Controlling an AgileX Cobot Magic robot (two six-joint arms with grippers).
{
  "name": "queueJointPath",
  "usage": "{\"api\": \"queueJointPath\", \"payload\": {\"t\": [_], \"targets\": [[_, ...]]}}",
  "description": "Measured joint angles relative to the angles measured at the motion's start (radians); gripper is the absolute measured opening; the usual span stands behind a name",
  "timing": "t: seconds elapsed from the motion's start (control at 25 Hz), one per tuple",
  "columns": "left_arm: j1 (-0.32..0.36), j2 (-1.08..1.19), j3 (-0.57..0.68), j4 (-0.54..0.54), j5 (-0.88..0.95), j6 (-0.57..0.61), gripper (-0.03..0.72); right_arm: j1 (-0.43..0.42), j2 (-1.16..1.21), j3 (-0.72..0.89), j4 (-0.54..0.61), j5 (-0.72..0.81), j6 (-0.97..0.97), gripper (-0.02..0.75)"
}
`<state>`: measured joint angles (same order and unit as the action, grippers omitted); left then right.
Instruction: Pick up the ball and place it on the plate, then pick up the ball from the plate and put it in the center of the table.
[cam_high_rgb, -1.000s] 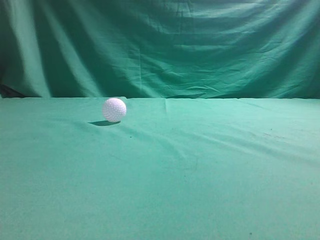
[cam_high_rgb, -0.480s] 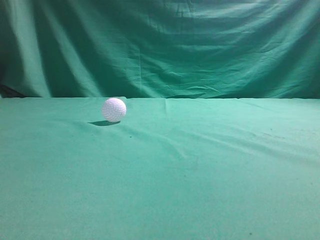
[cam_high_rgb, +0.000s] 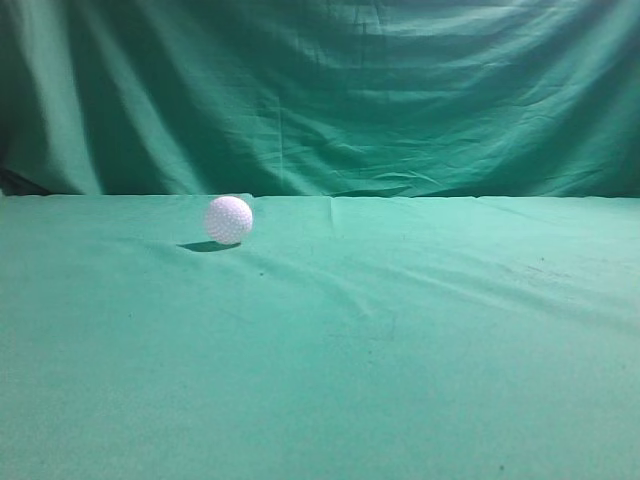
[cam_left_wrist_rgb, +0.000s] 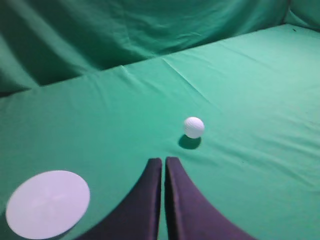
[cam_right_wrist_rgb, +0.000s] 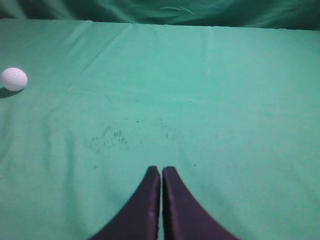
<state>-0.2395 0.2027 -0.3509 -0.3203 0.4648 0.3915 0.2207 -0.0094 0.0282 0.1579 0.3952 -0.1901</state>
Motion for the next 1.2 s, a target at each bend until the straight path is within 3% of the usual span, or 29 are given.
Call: {"api": "queueJointPath", "payload": {"t": [0.12,0.44,0.72,1.2], "targets": [[0.056,-0.080,0.026,0.029,-0.004,0.000,0.000,0.000,0.000,0.000,0.000,0.000,0.000,0.000],[0.245,-0.212,0.250,0.048,-0.007,-0.002,0.000,0.000,0.000,0.000,0.000,0.002,0.000,0.000],[0.254,-0.212,0.369,0.053,-0.098,-0.002,0.000,0.000,0.000,0.001,0.000,0.004,0.000,0.000],[0.254,-0.213,0.372,0.083,-0.105,-0.002,0.000,0.000,0.000,0.001,0.000,0.004,0.000,0.000]]}}
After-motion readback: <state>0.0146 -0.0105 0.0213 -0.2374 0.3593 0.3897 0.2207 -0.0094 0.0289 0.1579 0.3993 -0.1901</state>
